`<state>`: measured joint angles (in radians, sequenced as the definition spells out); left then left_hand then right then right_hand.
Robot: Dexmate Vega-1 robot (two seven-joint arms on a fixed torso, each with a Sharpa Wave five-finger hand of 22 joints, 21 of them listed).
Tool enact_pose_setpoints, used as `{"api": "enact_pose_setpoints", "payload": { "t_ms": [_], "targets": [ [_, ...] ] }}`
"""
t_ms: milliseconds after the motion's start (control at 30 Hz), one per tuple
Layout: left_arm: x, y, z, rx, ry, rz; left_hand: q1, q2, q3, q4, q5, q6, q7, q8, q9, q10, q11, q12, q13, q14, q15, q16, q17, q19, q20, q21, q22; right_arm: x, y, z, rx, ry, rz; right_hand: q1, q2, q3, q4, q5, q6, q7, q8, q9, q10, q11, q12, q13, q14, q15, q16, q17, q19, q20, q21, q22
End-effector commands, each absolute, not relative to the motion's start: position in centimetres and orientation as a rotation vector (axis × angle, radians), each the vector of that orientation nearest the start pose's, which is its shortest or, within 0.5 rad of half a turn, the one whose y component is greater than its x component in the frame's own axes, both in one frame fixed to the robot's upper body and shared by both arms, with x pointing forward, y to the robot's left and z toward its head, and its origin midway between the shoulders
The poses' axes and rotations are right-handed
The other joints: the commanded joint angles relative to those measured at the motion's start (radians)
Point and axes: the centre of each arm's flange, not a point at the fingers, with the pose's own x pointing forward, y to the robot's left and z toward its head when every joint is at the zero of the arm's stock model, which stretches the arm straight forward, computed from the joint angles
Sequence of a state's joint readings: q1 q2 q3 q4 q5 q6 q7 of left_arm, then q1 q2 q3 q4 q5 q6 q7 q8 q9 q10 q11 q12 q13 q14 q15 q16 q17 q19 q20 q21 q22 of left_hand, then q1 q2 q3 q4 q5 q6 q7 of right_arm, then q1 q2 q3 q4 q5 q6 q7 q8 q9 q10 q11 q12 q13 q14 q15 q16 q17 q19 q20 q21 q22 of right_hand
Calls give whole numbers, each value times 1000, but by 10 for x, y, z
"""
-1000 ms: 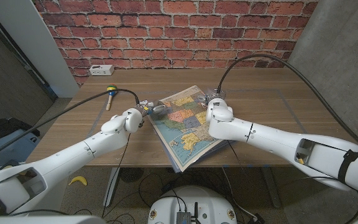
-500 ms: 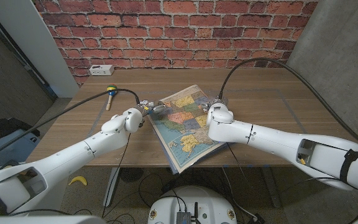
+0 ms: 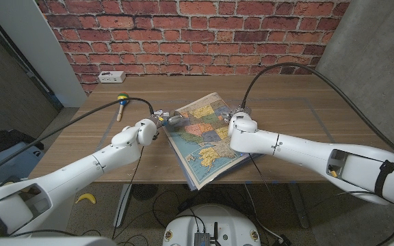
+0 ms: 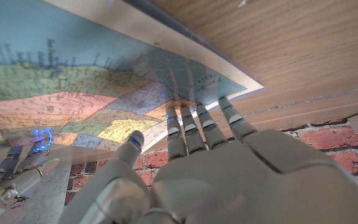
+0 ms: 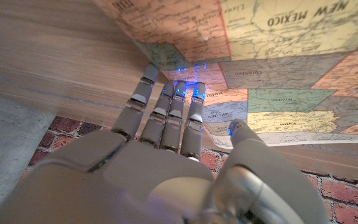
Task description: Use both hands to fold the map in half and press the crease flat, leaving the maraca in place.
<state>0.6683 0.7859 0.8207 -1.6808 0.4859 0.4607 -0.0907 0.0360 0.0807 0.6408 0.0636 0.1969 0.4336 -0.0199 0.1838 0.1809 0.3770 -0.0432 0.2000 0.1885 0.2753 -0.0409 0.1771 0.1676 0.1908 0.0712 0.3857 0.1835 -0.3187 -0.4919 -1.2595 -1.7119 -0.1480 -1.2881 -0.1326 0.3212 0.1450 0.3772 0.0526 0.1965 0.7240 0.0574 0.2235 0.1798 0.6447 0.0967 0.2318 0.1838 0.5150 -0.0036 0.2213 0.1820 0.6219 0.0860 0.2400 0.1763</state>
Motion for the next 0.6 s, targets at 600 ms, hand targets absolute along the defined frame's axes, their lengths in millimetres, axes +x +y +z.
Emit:
{"api": "enact_pose_setpoints", "payload": {
  "t_ms": [600],
  "targets": [
    [642, 224, -40, 1474, -276, -29, 8, 11, 0, 13, 8, 1, 3, 4, 1, 9, 7, 4, 2, -6, -14, 1, 0, 9, 1, -2, 4, 558, -129, -9, -1287, -224, -473, 44, 2, 62, -50, -3, -34, -23, -24, 5, -54, -27, -29, 6, -50, -33, -23, 2, -36, -5, -32, 0]
  ]
}}
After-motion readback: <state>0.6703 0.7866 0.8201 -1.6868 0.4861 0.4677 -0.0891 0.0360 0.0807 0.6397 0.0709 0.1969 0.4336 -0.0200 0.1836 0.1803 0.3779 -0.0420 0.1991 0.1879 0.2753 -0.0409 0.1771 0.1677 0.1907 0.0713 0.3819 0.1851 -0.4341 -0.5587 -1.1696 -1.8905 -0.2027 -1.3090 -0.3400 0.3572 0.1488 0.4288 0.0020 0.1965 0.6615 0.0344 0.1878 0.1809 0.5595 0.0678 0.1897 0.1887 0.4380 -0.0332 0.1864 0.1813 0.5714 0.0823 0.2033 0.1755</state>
